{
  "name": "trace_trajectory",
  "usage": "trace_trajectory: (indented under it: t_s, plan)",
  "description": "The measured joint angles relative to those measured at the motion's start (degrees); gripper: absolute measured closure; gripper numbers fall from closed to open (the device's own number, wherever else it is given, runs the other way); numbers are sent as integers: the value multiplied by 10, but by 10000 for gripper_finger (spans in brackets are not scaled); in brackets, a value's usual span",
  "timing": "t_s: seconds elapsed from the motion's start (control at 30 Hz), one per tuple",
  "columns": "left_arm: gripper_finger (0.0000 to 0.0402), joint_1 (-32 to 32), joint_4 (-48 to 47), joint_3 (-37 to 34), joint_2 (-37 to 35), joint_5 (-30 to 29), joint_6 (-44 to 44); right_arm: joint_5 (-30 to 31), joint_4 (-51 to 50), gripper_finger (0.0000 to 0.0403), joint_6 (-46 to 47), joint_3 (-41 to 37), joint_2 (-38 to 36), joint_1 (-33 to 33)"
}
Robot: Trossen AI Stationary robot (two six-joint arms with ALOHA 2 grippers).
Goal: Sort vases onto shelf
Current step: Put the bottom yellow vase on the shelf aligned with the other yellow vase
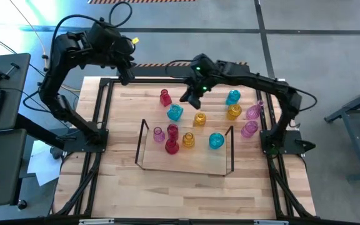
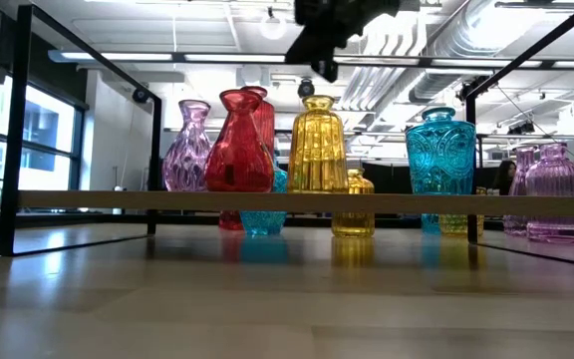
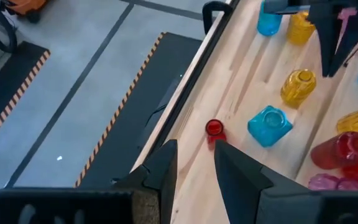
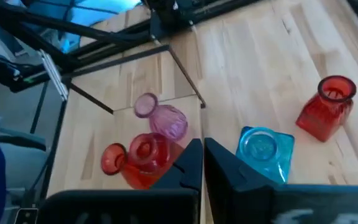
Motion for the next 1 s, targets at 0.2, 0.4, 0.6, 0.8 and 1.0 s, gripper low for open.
trace_trajectory:
  t_s: [0.2,0.4,0.6,0.8,1.0]
  plan:
    - [302,8,2,-29,1,0,28,72,-171,402,-63,151,101,-3]
    - [302,14,1,-75,1,0,44,282,-417,402,-87,309,184,-10]
    - [302,14,0,-109,1,27,45,294,-459,403,-38,327,170,-61]
    - [302,14,0,-117,1,44,74,189,-457,403,-32,276,152,-107]
    - [302,23,0,-117,1,45,85,191,-459,403,-41,185,154,-102]
